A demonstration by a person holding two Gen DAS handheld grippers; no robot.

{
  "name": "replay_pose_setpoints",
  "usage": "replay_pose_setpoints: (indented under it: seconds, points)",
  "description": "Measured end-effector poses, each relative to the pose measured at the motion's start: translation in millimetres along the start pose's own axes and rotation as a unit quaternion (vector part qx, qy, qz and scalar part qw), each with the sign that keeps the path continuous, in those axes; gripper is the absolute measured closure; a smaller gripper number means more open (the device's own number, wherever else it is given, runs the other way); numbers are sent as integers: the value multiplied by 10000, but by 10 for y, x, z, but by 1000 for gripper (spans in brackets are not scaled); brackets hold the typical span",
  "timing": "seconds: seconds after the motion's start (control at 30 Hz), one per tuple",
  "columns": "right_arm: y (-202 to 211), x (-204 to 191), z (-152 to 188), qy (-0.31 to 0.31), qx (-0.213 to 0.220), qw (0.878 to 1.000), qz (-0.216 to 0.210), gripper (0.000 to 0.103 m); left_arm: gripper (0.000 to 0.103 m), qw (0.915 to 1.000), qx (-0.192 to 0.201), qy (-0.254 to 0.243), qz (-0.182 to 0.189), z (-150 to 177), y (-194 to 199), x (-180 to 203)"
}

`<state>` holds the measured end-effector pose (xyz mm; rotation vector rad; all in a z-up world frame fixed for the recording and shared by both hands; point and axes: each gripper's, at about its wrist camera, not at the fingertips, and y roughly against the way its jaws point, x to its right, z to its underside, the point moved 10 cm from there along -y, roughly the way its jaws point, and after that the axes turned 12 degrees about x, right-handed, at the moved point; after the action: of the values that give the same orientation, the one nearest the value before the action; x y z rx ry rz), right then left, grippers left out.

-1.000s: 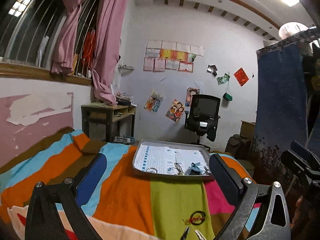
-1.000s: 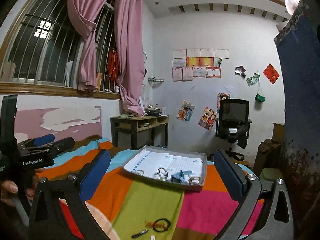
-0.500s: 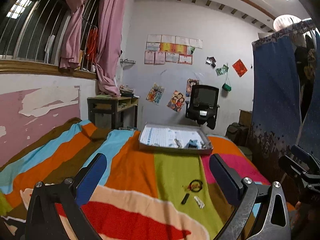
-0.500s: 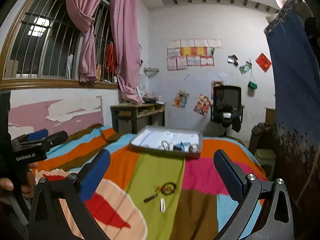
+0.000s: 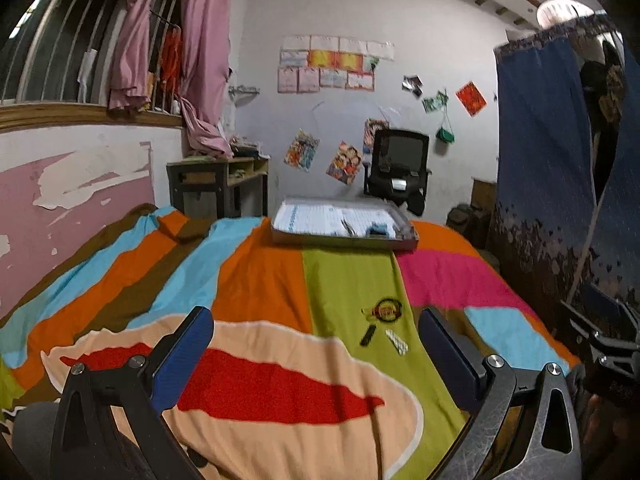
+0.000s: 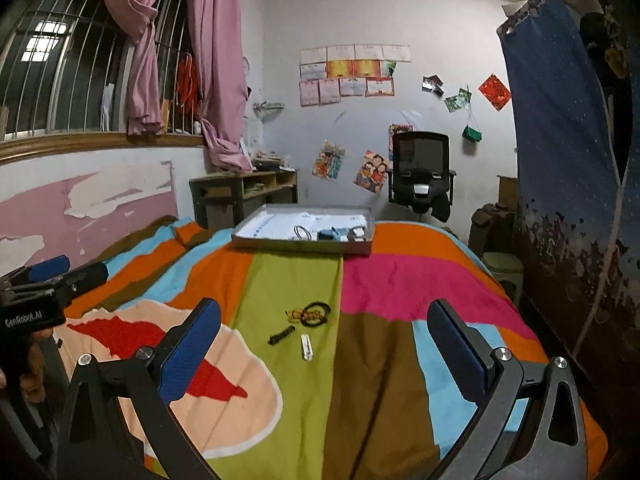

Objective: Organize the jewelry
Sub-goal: 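Withdraw both open tools from the tray back over the remaining items, then lower both tools toward the black hair clip and white plastic clip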

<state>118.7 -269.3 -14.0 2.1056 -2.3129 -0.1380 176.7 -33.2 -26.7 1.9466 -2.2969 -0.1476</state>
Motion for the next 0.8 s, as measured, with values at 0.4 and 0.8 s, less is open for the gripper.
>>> replay_pose_setpoints:
  seconds: [0.4, 0.8]
  points:
    - [-150, 45, -52, -68, -121, 9999, 9, 1, 0, 9992, -318, -207, 109, -26, -201, 68]
    - [-571, 140, -390, -61, 179, 9998, -28, 1, 0, 9972, -137, -564, 475, -368, -710, 324]
